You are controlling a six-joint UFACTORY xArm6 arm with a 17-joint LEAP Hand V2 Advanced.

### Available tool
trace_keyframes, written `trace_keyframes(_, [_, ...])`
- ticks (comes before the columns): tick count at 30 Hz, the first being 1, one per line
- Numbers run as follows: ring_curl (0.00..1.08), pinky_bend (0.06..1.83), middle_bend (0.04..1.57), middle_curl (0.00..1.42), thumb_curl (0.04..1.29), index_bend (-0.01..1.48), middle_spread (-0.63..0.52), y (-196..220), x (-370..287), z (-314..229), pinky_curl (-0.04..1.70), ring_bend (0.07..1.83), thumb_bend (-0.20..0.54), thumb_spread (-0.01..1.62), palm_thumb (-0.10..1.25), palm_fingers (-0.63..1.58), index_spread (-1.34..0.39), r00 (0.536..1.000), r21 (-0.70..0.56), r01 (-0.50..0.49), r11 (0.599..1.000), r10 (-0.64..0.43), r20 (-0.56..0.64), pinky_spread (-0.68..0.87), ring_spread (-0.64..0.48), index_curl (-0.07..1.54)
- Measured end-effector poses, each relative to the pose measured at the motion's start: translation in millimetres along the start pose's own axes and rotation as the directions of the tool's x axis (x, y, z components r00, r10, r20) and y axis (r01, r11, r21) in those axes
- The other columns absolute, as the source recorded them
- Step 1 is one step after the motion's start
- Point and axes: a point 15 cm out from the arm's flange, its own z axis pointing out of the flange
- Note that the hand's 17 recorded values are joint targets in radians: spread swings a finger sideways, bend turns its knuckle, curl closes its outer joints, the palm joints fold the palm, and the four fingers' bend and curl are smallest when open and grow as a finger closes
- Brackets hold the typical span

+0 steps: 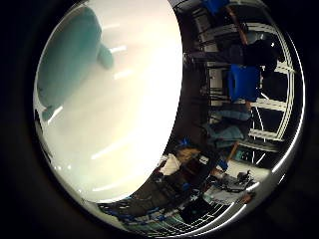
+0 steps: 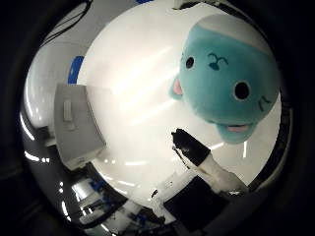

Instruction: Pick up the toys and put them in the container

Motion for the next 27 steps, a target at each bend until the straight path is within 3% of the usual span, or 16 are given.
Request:
trace_keyframes(4, [0.29,0.61,0.21,0.3,0.33,0.14,0.02,11.1,-5.0,10.4,0.33,0.43,-0.019,1.1,0.67,0.25,-0.41,1.0,-0.056,0.003,0.998,-0.002,0.018,0.47,0.2,0.25])
trace_keyframes(7, [0.31,0.63,0.22,0.31,0.34,0.14,-0.03,14.7,-6.0,9.6,0.32,0.58,-0.021,1.1,0.67,0.36,-0.41,1.0,-0.079,0.005,0.997,-0.003,0.023,0.45,0.12,0.24])
trace_keyframes(9, [0.35,0.64,0.41,0.37,0.34,0.13,-0.15,18.2,-6.9,9.3,0.3,0.77,-0.018,1.1,0.67,0.62,-0.42,1.0,-0.095,0.004,0.995,-0.001,0.029,0.25,-0.06,0.21])
trace_keyframes(11, [0.38,0.82,0.57,0.42,0.34,0.12,-0.24,16.1,-4.7,5.8,0.32,0.9,-0.016,1.1,0.69,0.97,-0.41,1.0,-0.088,0.003,0.996,0.0,0.026,-0.1,-0.2,0.19])
trace_keyframes(13, [0.44,0.94,0.72,0.5,0.35,0.19,-0.27,17.2,-4.4,4.6,0.38,1.0,-0.017,1.1,0.7,1.23,-0.41,1.0,-0.092,0.004,0.996,-0.001,0.026,-0.36,-0.25,0.22])
trace_keyframes(15, [0.47,0.99,0.85,0.56,0.36,0.29,-0.27,22.8,-5.4,3.1,0.41,1.05,-0.014,1.1,0.72,1.3,-0.4,0.999,-0.109,0.006,0.994,-0.002,0.033,-0.46,-0.27,0.28])
trace_keyframes(20, [0.55,1.21,1.07,0.66,0.4,0.71,-0.23,40.6,1.4,-13.0,0.53,1.21,-0.001,1.1,0.84,1.28,-0.35,0.999,-0.133,-0.01,0.991,0.016,0.048,-0.36,-0.24,0.52])
trace_keyframes(23, [0.59,1.31,1.18,0.71,0.44,0.87,-0.2,44.5,0.1,-27.8,0.6,1.31,0.002,1.09,0.95,1.21,-0.31,0.999,-0.128,-0.007,0.992,0.014,0.049,-0.29,-0.23,0.62])
trace_keyframes(27, [0.65,1.37,1.27,0.75,0.48,0.97,-0.18,48.0,1.4,-58.5,0.68,1.38,-0.01,1.07,1.0,1.12,-0.28,0.999,-0.096,-0.012,0.995,0.015,0.034,-0.24,-0.22,0.71])
